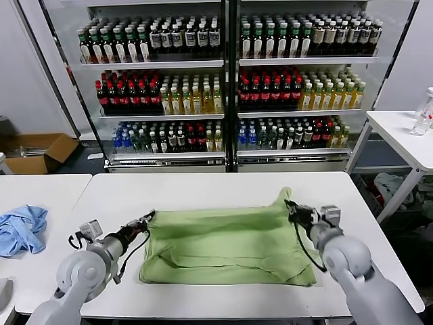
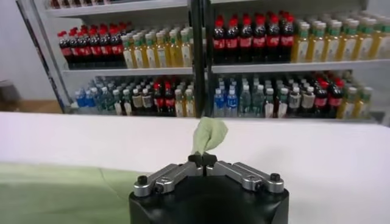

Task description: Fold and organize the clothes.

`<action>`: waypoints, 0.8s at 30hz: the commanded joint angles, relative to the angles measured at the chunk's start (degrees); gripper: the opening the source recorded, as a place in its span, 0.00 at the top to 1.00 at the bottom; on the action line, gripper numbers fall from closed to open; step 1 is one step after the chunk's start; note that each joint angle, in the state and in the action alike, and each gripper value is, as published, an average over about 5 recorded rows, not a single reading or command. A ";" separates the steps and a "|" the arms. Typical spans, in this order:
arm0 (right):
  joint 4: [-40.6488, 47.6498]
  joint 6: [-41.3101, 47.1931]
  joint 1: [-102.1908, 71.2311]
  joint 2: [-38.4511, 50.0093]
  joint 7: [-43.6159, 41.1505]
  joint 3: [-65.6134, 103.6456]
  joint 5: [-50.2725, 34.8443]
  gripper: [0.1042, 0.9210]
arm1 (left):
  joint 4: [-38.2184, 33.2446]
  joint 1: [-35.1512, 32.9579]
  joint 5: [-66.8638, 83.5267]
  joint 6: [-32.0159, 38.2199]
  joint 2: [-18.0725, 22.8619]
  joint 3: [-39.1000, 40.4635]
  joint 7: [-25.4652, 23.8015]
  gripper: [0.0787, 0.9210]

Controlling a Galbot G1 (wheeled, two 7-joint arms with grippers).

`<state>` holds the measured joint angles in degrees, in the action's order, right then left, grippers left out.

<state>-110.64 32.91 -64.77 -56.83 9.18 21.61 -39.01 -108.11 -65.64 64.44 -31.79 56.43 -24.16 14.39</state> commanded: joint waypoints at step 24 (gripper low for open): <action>-10.84 -2.13 -20.46 -3.69 -0.48 5.88 18.07 0.23 | -6.91 -18.17 -52.05 6.00 17.36 5.77 4.01 0.38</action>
<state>-120.21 31.30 -82.98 -60.11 8.84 26.87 -23.95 -115.10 -78.78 26.24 -27.14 66.60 -19.80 16.84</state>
